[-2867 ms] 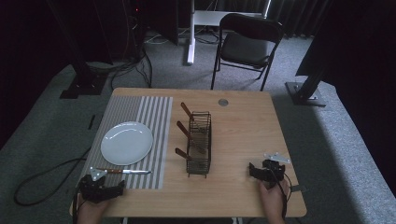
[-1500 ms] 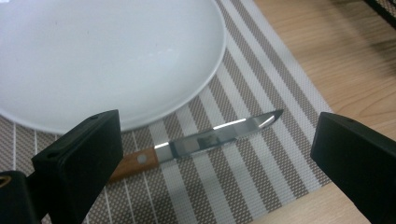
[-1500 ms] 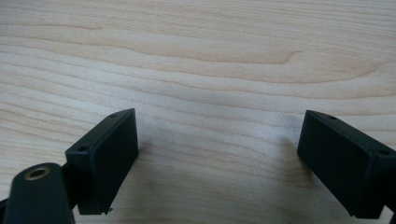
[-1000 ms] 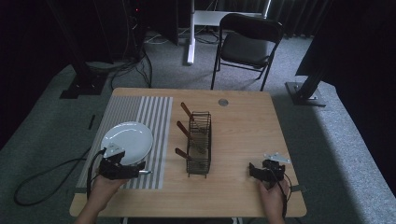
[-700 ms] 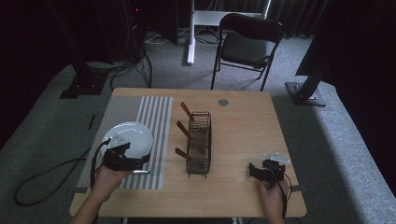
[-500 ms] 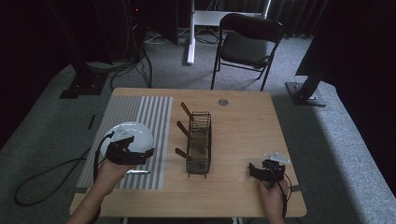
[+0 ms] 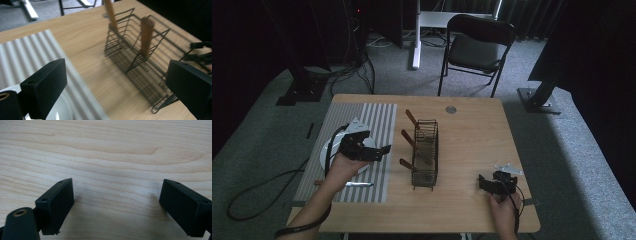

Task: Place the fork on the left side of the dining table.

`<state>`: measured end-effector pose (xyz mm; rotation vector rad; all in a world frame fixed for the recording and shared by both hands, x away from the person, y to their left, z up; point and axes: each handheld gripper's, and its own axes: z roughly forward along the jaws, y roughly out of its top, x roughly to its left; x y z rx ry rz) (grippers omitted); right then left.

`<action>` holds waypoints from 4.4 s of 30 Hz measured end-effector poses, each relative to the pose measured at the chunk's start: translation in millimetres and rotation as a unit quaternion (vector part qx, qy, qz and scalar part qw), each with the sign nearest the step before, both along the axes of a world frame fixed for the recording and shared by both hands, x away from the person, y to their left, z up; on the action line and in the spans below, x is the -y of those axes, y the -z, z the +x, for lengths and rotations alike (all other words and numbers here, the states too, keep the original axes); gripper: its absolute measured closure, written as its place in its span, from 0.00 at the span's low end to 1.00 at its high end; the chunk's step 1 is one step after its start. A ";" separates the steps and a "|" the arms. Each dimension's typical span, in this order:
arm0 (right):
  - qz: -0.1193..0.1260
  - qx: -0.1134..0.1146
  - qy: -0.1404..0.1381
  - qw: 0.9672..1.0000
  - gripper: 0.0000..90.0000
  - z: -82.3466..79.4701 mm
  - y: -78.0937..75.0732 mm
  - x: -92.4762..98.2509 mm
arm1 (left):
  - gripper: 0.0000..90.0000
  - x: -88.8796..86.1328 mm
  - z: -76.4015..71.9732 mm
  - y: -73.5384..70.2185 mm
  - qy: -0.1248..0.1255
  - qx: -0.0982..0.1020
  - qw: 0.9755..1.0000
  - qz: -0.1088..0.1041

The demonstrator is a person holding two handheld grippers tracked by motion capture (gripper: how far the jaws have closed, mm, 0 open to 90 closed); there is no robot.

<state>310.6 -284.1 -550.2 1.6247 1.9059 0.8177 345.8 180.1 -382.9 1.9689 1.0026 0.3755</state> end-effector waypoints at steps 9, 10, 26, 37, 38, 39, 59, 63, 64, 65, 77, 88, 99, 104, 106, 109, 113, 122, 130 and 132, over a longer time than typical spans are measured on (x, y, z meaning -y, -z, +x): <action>0.000 0.000 0.000 1.000 0.13 0.1 0.1 0.0 | 0.04 27.8 12.8 -0.3 0.019 -0.011 1.000 0.003; 0.000 0.000 0.000 1.000 0.13 0.1 0.1 0.0 | 0.04 30.6 14.4 0.5 0.022 -0.012 1.000 0.006; 0.001 0.000 0.000 1.000 0.13 0.0 0.0 -0.1 | 0.34 57.5 34.4 12.3 0.049 -0.037 0.998 -0.001; 0.002 0.000 0.001 1.000 0.13 0.0 0.0 -0.2 | 0.67 56.9 42.0 19.1 0.058 -0.070 0.994 -0.057; 0.001 0.000 0.001 1.000 0.13 0.0 0.0 -0.2 | 0.70 57.9 41.6 19.3 0.059 -0.069 0.994 -0.053; 0.001 0.000 0.001 1.000 0.13 0.0 0.1 -0.2 | 0.74 59.3 41.3 20.2 0.063 -0.073 0.994 -0.054; 0.001 0.000 0.000 1.000 0.13 0.0 0.1 -0.1 | 0.85 56.6 34.5 24.4 0.055 -0.061 0.993 -0.087; 0.001 0.000 0.001 1.000 0.13 0.0 0.1 -0.1 | 0.86 55.4 33.8 21.5 0.055 -0.064 0.993 -0.085; 0.001 -0.001 0.001 1.000 0.13 0.0 0.0 -0.1 | 0.86 55.0 33.3 20.0 0.055 -0.061 0.993 -0.085; 0.001 0.000 0.000 1.000 0.13 0.0 0.0 -0.1 | 0.86 54.7 32.8 18.1 0.053 -0.059 0.993 -0.084; 0.001 0.000 0.000 1.000 0.13 0.1 0.0 -0.1 | 0.90 50.4 14.7 -19.4 0.070 -0.025 0.994 -0.085; 0.001 -0.001 0.000 1.000 0.13 0.0 -0.1 -0.1 | 0.90 30.0 3.4 -60.1 0.066 0.006 0.992 -0.111; 0.001 0.000 0.000 1.000 0.13 0.0 0.0 -0.1 | 0.90 1.2 8.0 -83.7 0.024 0.029 0.992 -0.118; 0.001 0.000 0.001 1.000 0.13 0.0 0.0 -0.1 | 0.90 -16.5 17.1 -82.9 -0.002 0.033 0.992 -0.123; 0.001 0.000 0.000 1.000 0.13 0.0 0.0 -0.1 | 0.90 -22.7 21.6 -80.4 -0.009 0.032 0.992 -0.124; 0.001 0.000 0.000 1.000 0.13 0.0 0.0 0.0 | 0.90 -29.1 26.3 -77.0 -0.018 0.028 0.991 -0.129; 0.001 0.000 0.000 1.000 0.13 0.0 0.0 -0.1 | 0.90 -42.2 35.2 -68.1 -0.038 0.022 0.990 -0.132; 0.000 0.000 0.000 1.000 0.13 0.1 0.1 0.0 | 0.90 -68.3 50.4 -44.6 -0.080 0.008 0.987 -0.136; 0.001 0.000 0.000 1.000 0.13 0.0 0.1 -0.1 | 0.90 -91.0 65.7 -22.3 -0.110 -0.005 0.982 -0.151; 0.001 0.000 0.000 1.000 0.13 0.0 0.1 -0.1 | 0.90 -94.1 69.7 -16.9 -0.112 -0.010 0.983 -0.145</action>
